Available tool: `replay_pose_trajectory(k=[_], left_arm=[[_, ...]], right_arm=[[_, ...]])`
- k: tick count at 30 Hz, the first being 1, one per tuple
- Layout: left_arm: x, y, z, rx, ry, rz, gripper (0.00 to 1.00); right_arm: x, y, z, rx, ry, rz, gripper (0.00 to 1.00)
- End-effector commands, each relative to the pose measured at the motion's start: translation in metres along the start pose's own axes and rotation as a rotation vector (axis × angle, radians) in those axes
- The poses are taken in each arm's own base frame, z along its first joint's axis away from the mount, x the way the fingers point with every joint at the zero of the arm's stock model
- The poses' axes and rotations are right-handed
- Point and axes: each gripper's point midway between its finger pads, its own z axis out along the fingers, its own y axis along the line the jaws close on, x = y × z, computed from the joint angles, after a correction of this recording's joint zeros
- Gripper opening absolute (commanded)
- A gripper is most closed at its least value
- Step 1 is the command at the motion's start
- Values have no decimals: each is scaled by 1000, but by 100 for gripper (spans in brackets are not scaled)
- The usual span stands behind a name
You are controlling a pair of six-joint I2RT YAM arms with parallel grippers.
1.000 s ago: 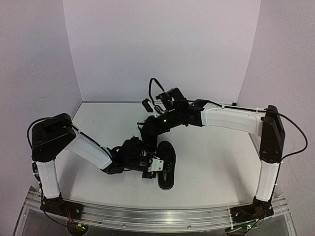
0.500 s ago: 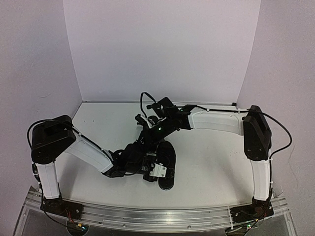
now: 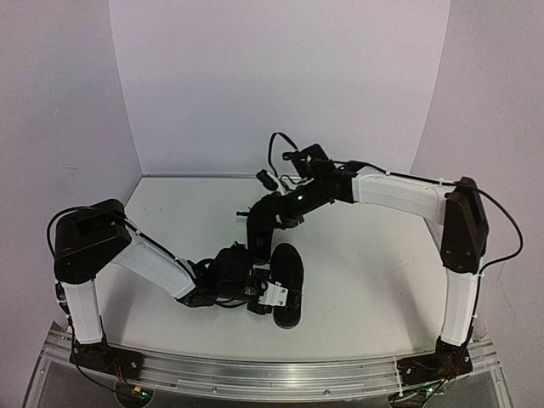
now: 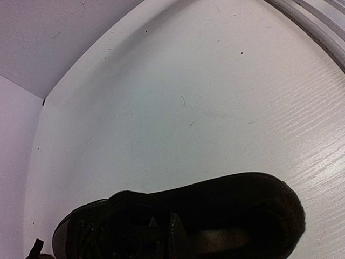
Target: Tie the shoes
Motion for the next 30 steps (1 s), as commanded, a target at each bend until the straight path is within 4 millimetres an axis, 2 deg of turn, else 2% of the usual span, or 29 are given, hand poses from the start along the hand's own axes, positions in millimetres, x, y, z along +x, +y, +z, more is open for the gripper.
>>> replay_pose_trajectory(k=[1,7,12,16,19,23,25,30], left_arm=[[-12,-1,-3,21,-24,-50,0],[-21,22,-12,38,-91,-216,0],[-16,46,-22,84,-142,-438,0],[-10,54,-24,136,-170,-562,0],[-4,57,-19,184,-170,-637,0],[2,62,-15,234,-187,-735,0],[4,61,-14,252,-193,-754,0],[9,59,-10,308,-207,-811,0]], right_arm=[[-11,14,-56,5,-100,-67,60],[22,-12,-71,75,-146,-18,55],[36,-17,-96,143,-261,-40,50],[35,4,-136,173,-441,-195,45],[43,22,-148,188,-503,-323,44],[61,46,-130,223,-468,-487,43],[66,52,-117,248,-439,-552,42],[78,65,-74,305,-334,-741,34]])
